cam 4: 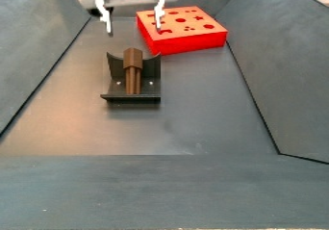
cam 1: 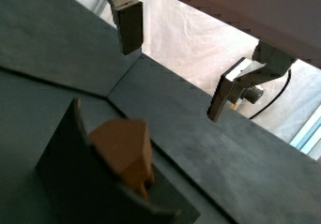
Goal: Pick up the 3 prong object. Move up. Place the 3 prong object on the fixture. Regrasp the 3 prong object. Move to above the board. Insert the 3 prong object.
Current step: Regrasp the 3 prong object.
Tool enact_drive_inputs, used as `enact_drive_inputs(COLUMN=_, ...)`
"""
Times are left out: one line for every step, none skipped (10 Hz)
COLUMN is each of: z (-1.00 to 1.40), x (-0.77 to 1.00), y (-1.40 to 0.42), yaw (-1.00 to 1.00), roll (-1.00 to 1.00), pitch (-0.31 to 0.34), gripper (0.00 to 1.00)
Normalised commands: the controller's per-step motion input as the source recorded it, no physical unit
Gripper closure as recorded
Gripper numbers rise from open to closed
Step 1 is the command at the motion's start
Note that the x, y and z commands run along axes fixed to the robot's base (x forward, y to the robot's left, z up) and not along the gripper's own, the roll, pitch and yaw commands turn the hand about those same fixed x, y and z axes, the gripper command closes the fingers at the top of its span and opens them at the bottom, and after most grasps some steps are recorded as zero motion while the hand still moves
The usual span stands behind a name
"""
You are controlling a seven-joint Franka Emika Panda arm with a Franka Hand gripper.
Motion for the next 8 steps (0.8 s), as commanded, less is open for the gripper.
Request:
enact_drive_inputs(z=-1.00, x=0.10, y=0.04, yaw=0.02, roll=0.06, pitch=-0.104, gripper=0.00)
enact_drive_inputs(z=-1.00, x=0.11, y=0.03, yaw=-0.01, roll=0.06, pitch=-0.079, gripper=0.00)
enact_drive_inputs(z=-1.00, x=0.12, y=0.03, yaw=-0.02, roll=0.06, pitch=-0.070, gripper=0.00)
enact_drive_inputs(z=-0.86, x=0.10, y=0.02, yaw=-0.03, roll=0.06, pitch=-0.045, gripper=0.00)
enact_drive_inputs(z=-0.71, x=0.10, y=0.01, yaw=-0.03, roll=0.06, pitch=-0.024, gripper=0.00)
enact_drive_inputs(z=-0.53, x=0.09, y=0.00, yaw=-0.02, roll=0.06, pitch=-0.004, gripper=0.00)
enact_drive_inputs(z=-0.45, x=0.08, y=0.00, yaw=-0.01, roll=0.06, pitch=0.006, gripper=0.00)
enact_drive_inputs(z=-0.27, x=0.08, y=0.00, yaw=0.00, roll=0.06, pitch=0.015, gripper=0.00)
